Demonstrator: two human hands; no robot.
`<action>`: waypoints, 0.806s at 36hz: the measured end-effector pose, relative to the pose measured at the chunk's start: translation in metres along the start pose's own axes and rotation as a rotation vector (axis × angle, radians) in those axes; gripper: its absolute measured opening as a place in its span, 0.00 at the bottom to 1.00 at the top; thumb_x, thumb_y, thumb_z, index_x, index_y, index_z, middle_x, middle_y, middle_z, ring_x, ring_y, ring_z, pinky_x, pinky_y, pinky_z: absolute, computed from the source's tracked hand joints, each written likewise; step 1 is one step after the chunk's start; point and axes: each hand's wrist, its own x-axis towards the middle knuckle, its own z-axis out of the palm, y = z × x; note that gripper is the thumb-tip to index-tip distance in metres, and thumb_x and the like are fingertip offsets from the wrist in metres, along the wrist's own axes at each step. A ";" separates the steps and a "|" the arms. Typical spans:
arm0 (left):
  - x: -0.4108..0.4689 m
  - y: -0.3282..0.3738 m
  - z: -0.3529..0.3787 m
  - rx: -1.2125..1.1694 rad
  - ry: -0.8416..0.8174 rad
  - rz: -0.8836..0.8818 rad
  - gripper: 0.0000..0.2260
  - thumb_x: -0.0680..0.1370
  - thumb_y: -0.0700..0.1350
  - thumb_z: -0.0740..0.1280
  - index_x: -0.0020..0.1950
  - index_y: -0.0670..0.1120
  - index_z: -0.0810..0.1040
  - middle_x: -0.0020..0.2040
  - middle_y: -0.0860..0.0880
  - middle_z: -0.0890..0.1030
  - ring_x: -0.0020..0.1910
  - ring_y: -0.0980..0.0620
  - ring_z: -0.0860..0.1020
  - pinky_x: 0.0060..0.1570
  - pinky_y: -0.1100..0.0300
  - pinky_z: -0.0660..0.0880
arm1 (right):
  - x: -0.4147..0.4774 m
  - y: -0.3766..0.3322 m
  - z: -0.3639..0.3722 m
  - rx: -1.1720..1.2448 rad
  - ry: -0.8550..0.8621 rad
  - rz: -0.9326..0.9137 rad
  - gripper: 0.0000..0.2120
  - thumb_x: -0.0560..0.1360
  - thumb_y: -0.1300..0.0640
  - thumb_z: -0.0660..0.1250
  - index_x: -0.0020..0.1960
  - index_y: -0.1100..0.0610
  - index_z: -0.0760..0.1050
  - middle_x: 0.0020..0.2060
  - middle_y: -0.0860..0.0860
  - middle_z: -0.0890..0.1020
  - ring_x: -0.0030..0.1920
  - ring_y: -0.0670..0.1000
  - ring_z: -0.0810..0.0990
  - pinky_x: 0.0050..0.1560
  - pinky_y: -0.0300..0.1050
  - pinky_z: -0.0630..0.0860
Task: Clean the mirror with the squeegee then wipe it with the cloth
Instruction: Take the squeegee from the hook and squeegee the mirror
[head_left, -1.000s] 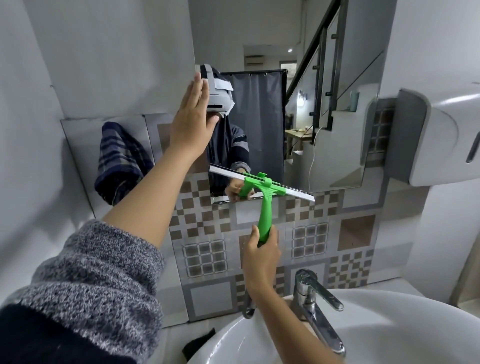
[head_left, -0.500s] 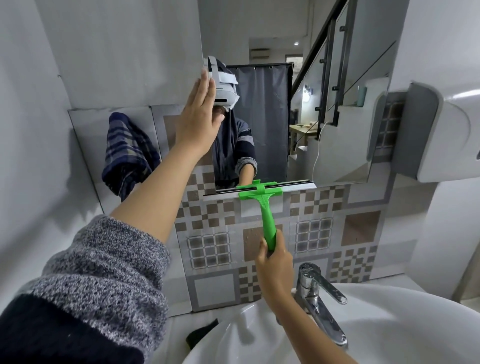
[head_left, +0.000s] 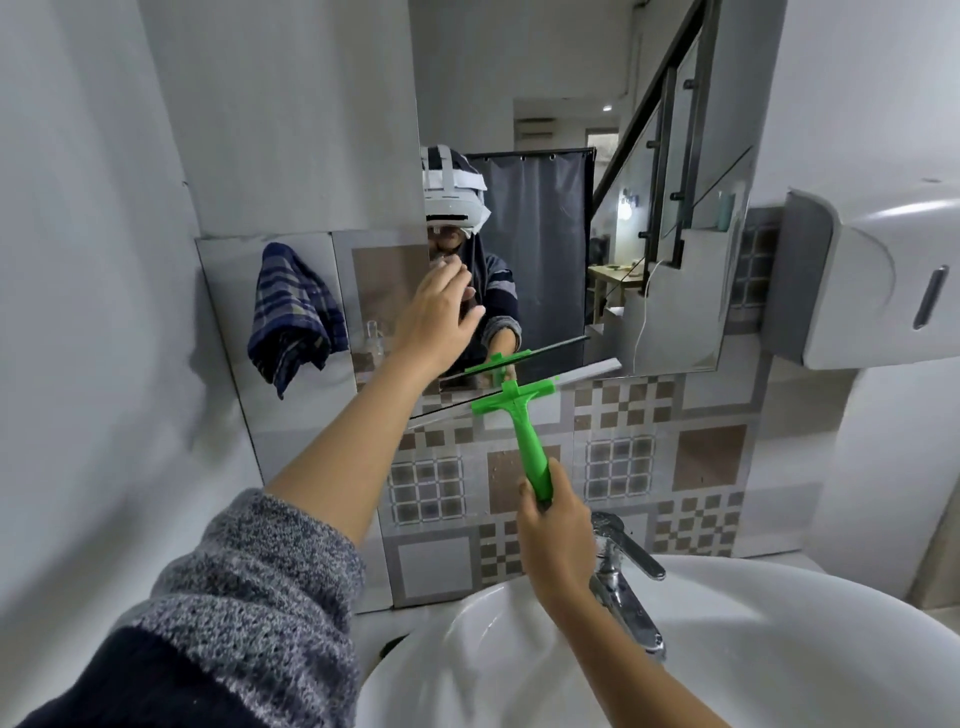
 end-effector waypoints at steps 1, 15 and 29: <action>-0.005 0.005 0.000 -0.028 -0.021 0.016 0.23 0.79 0.48 0.61 0.70 0.40 0.64 0.73 0.44 0.62 0.73 0.48 0.57 0.70 0.53 0.57 | 0.000 -0.003 -0.006 0.004 -0.008 -0.010 0.04 0.77 0.51 0.60 0.50 0.50 0.71 0.29 0.45 0.74 0.26 0.44 0.71 0.24 0.36 0.63; -0.057 0.045 -0.012 -0.093 -0.294 0.362 0.21 0.79 0.48 0.62 0.70 0.45 0.66 0.72 0.48 0.65 0.73 0.53 0.57 0.70 0.61 0.50 | 0.076 -0.030 -0.117 -0.328 -0.329 -0.389 0.22 0.75 0.47 0.64 0.68 0.48 0.68 0.42 0.49 0.80 0.33 0.48 0.77 0.37 0.47 0.81; -0.104 0.061 -0.004 -0.110 -0.184 0.336 0.15 0.78 0.42 0.62 0.65 0.42 0.71 0.50 0.45 0.79 0.46 0.50 0.76 0.48 0.57 0.74 | 0.101 -0.054 -0.165 -0.697 -0.330 -0.847 0.15 0.74 0.39 0.62 0.59 0.40 0.73 0.43 0.43 0.81 0.39 0.46 0.75 0.35 0.42 0.73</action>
